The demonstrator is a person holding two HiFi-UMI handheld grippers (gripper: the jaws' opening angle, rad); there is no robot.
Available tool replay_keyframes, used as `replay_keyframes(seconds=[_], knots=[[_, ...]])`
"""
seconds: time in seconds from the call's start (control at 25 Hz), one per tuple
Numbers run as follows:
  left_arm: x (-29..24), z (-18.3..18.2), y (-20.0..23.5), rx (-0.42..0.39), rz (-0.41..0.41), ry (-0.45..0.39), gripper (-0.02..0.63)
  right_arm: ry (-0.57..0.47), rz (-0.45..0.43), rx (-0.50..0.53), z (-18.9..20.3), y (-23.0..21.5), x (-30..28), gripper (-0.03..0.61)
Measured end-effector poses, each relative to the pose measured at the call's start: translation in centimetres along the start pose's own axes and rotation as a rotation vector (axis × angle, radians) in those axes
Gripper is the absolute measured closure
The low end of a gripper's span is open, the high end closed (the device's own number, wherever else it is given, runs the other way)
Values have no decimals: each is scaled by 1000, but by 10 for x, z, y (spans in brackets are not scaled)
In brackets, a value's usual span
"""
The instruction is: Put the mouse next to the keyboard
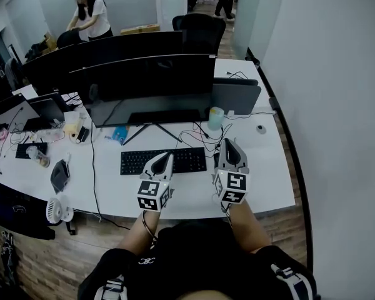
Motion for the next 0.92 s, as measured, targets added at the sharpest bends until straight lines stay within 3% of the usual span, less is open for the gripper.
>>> replay_keyframes(seconds=[0.92], knots=[[7, 3, -10, -5, -1, 12, 600, 46, -16, -5, 12, 4, 8, 565]])
Point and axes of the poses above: the fingertips, and each gripper's own axes: x backward along the fingers, y to its left, z out of its underside, the point moved 7 cm from there along x, backward along the fingers, and after that the axes turned 3 degrees about y, right-handed, at the moved point
